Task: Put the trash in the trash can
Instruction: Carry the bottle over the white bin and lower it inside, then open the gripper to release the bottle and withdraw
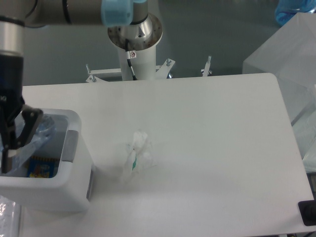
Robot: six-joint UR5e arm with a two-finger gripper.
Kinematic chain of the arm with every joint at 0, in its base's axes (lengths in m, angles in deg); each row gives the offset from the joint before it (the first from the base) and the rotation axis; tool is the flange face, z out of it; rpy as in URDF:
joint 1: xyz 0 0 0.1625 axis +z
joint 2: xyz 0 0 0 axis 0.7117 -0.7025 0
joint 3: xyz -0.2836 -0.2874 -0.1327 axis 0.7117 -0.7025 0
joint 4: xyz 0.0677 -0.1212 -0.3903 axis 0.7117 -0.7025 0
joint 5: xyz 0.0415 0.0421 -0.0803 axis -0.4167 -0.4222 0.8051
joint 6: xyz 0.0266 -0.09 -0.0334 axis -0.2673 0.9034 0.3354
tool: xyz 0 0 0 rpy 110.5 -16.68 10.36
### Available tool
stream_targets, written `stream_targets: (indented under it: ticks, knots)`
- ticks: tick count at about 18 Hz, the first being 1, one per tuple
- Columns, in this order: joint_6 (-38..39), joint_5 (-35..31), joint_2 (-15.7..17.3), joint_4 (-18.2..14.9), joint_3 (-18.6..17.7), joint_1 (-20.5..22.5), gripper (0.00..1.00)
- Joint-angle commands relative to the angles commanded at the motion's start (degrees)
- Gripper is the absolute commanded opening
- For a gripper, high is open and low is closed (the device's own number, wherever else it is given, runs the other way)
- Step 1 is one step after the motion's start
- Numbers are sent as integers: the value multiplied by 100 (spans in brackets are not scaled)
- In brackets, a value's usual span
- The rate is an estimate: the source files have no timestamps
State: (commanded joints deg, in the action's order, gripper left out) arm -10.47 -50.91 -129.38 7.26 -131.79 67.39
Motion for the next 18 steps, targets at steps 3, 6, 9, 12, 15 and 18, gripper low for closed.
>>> stream_targets:
  ticks: [3, 6, 9, 12, 15, 18]
  knots:
    - [-9, -9, 9, 0, -132, -53, 29]
    - [-61, -9, 44, 0, -307, -53, 46]
    - [-114, -26, 105, 0, -457, -53, 55]
    - [-114, -26, 193, 0, -466, -44, 65]
    - [-88, -52, 263, -9, -492, 96, 73]
    - [-44, -26, 658, -18, -895, 876, 84]
